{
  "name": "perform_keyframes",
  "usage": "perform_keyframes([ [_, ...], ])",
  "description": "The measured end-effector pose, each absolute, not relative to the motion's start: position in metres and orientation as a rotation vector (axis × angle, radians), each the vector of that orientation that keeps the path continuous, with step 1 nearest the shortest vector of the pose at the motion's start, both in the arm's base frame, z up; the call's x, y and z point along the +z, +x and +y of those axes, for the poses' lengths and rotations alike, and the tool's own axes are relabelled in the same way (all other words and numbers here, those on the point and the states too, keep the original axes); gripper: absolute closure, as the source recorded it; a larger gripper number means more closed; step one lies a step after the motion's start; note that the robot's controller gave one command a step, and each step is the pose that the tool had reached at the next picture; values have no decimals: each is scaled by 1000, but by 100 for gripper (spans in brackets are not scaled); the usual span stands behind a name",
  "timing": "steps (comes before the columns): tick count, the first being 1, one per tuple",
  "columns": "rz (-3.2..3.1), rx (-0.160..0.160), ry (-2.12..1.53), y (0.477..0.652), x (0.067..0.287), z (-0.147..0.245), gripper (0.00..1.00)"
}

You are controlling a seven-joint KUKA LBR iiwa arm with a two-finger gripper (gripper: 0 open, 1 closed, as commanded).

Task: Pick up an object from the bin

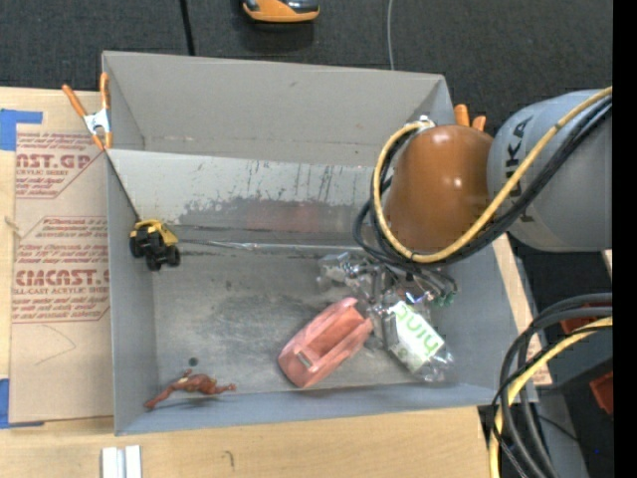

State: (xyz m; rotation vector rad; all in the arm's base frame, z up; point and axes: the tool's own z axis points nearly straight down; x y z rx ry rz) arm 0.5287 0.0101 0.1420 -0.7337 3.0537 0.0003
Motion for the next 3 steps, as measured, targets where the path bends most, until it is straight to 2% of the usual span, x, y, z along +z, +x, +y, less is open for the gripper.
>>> perform_keyframes([
  [1, 2973, 4, -1016, 511, 67, 28, 0],
  [2, 2891, 9, -1226, 519, 70, 26, 100],
  [3, 2891, 9, -1225, 519, 70, 26, 100],
])
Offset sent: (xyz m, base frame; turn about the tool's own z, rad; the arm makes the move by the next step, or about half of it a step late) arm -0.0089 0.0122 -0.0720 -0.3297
